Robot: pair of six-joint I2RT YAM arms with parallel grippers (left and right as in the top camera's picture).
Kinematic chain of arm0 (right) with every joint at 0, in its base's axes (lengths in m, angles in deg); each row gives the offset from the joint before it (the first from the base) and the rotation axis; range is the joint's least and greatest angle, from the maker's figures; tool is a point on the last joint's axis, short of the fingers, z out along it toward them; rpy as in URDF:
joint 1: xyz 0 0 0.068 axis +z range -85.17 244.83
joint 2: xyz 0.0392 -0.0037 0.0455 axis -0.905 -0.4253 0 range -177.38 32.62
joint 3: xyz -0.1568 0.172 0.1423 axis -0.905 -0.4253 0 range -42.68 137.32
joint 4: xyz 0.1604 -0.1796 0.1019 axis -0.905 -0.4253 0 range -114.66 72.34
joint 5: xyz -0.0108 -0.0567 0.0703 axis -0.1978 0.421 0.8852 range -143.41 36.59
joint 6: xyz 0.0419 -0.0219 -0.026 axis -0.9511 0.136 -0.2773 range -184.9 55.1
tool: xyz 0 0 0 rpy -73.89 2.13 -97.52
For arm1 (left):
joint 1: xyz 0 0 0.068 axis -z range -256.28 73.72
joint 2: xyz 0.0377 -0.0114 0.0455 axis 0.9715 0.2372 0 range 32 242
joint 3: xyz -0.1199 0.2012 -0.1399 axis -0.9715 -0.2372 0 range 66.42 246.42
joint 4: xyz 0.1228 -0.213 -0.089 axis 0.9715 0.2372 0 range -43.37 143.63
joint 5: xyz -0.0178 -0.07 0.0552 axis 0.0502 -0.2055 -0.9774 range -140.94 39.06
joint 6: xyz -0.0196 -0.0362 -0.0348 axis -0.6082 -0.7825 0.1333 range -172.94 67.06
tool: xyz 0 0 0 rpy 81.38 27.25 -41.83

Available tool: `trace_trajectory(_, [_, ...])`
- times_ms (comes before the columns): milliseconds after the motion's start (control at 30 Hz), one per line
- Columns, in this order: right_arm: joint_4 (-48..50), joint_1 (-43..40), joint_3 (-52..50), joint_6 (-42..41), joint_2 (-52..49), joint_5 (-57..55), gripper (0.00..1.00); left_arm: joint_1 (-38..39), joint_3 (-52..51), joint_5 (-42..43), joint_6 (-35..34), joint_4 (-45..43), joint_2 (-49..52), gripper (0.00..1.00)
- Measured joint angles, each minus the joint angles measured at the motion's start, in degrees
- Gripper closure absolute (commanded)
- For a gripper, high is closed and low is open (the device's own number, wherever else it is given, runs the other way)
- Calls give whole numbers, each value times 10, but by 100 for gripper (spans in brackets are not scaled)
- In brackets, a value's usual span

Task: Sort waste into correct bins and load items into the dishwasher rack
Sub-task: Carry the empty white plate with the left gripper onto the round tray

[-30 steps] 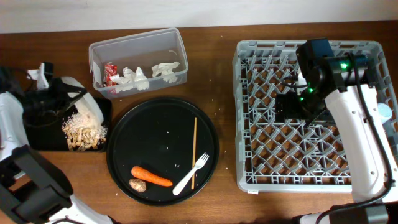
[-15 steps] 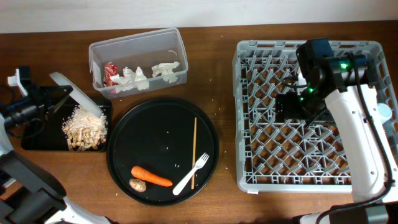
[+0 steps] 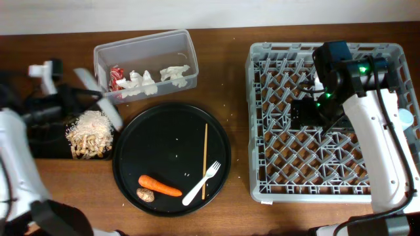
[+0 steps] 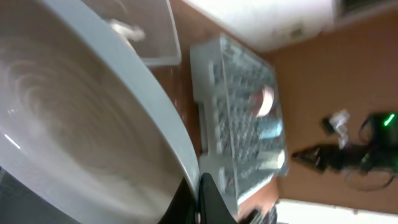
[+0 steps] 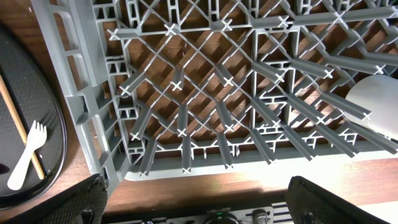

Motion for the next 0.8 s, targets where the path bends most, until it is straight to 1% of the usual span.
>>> trace_trajectory(33, [0,0,0,0,0,0,4,36,0,-14,0,4,-9,99])
trace_trajectory(100, [0,0,0,0,0,0,4,135,1,-64,-7,5,-19,99])
trace_trajectory(133, [0,0,0,0,0,0,4,188,1,-97,-14,5,-19,100])
trace_trajectory(200, [0,0,0,0,0,0,5,267,1,-164,-29,-3,-19,100])
trace_trajectory(267, [0,0,0,0,0,0,4,361,-9,-252,-57,-29,-19,99])
trace_trajectory(300, [0,0,0,0,0,0,4,408,-22,-304,-82,-49,-19,99])
trace_trajectory(333, [-1,0,0,0,0,0,5,440,-34,-333,-97,-62,-19,99])
trace_trajectory(433, [0,0,0,0,0,-2,4,528,-97,-412,-155,-139,-19,100])
trace_trajectory(500, [-1,0,0,0,0,-2,5,567,-147,-454,-197,-190,-19,100])
trace_trajectory(633, [0,0,0,0,0,-2,4,617,-248,-500,-256,-265,-18,98])
trace_trajectory(700, [-1,0,0,0,0,-2,4,627,-267,-518,-271,-287,-17,89])
trace_trajectory(733, [-1,0,0,0,0,-2,4,630,-274,-526,-276,-290,-17,79])
trace_trajectory(800, [0,0,0,0,0,-2,4,630,-282,-538,-288,-289,-17,73])
